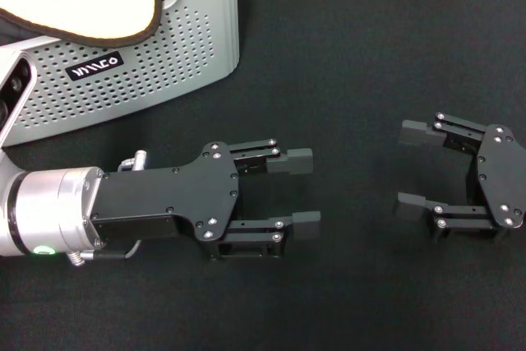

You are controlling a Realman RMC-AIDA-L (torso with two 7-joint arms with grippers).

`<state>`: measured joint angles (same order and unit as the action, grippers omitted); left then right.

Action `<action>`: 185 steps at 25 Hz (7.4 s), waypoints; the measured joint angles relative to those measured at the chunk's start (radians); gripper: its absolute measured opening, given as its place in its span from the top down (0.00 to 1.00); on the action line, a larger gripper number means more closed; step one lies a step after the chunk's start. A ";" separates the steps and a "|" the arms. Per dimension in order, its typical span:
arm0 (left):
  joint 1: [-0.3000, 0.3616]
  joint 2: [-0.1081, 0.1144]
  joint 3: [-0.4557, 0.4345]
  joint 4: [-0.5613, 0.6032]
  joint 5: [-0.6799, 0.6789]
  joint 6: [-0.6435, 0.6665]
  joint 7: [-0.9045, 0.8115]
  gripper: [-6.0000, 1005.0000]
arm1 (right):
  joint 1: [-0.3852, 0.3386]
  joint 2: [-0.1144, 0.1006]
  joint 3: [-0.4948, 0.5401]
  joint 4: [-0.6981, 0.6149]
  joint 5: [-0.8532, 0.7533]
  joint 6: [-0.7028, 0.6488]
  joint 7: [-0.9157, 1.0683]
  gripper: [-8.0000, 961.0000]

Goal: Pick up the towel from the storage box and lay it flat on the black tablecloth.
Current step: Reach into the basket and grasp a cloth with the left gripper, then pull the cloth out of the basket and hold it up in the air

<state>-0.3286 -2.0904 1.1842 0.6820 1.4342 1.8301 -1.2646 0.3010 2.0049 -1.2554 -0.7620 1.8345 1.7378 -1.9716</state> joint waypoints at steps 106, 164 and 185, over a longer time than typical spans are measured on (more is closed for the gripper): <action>-0.095 0.001 -0.077 -0.079 -0.526 0.205 -0.271 0.98 | 0.054 0.006 0.063 0.051 0.043 -0.011 -0.076 0.12; -0.150 -0.008 0.116 -0.254 -0.692 0.203 -0.148 0.97 | 0.134 0.013 -0.252 0.090 0.191 -0.339 -0.170 0.34; -0.150 -0.008 0.161 -0.248 -0.715 0.205 -0.174 0.97 | 0.133 0.012 -0.259 0.116 0.180 -0.367 -0.230 0.79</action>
<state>-0.4785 -2.0980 1.3449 0.4338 0.7188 2.0354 -1.4385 0.4341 2.0172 -1.5144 -0.6457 2.0148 1.3704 -2.2011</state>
